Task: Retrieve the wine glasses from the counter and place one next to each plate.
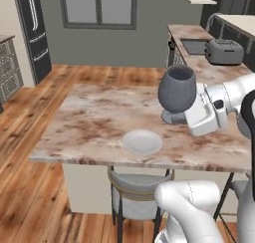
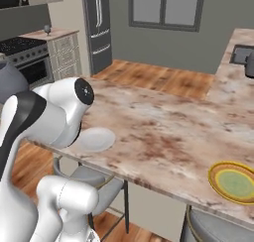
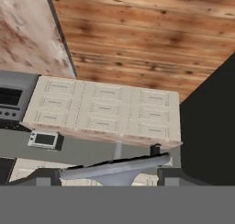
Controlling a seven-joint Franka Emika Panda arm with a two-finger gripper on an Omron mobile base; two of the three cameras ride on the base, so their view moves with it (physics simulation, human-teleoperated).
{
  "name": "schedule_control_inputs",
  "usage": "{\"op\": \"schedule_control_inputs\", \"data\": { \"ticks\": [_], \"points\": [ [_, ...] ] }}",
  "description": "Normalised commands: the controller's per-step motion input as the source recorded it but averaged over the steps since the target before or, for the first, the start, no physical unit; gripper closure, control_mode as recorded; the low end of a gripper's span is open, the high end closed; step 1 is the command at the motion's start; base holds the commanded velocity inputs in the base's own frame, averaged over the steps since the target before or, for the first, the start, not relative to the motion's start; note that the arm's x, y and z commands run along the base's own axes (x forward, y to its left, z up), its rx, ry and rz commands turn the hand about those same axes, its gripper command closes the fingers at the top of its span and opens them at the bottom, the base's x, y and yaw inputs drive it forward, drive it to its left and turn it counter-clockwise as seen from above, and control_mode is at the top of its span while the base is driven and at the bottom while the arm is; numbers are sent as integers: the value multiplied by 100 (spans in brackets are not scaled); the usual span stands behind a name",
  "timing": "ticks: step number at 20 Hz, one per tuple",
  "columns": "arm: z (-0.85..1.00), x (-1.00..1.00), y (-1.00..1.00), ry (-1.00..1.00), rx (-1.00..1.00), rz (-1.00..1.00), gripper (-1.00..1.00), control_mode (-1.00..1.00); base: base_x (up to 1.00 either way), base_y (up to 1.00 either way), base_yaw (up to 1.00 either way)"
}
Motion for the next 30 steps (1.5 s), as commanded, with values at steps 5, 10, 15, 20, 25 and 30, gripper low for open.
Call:
{"op": "schedule_control_inputs", "data": {
  "ticks": [5, 10, 15, 20, 25, 30],
  "points": [
    [0, 0, 0, 0, 0, 0, 100, 100, 22, -21, 18],
    [0, 0, 0, 0, 0, 0, 100, 100, 34, -37, 21],
    [-13, 12, -73, 9, 5, 13, 100, -100, 9, -9, 5],
    [-44, 36, -94, 5, 0, 7, 100, -100, 0, 0, 0],
    [-61, 63, -83, 5, 0, 8, 100, -100, 0, 0, 0],
    [-63, 50, -74, 0, 0, 11, 100, -100, 0, 0, 0]
  ]
}}
